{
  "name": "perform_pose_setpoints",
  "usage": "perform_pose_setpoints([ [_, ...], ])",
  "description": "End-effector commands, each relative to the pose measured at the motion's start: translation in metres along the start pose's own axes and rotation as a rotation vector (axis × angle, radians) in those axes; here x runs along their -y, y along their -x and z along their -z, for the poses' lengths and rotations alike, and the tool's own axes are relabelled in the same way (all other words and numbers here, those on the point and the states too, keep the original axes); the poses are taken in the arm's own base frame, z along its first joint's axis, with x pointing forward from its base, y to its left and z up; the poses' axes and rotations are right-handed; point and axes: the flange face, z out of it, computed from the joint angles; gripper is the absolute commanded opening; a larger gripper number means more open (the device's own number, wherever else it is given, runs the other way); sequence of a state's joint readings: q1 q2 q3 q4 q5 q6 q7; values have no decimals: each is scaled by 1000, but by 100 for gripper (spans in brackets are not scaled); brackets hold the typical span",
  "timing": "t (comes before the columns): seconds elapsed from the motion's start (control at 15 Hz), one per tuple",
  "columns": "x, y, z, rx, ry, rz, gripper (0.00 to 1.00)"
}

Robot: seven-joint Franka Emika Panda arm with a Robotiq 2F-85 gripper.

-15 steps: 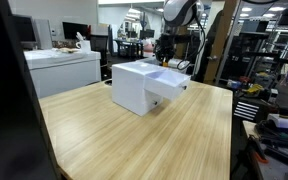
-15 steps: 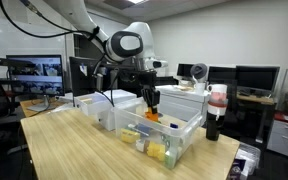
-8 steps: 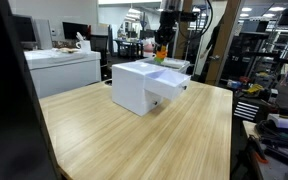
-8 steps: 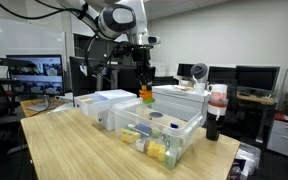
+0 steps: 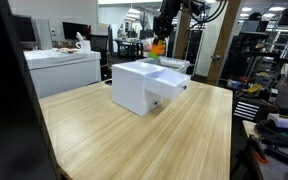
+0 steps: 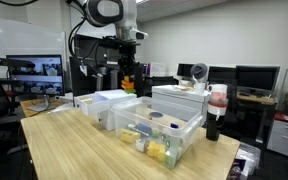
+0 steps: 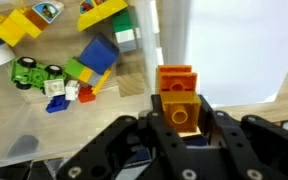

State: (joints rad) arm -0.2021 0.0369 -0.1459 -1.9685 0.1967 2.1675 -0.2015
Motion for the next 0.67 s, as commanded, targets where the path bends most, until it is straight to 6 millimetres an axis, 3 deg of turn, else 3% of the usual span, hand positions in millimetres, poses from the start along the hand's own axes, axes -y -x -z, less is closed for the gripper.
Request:
perform_pose_setpoints([
  [0.0,16,40,-2,2,-131,38,11],
  [0.6,32,98,6,37,-290,65,11],
])
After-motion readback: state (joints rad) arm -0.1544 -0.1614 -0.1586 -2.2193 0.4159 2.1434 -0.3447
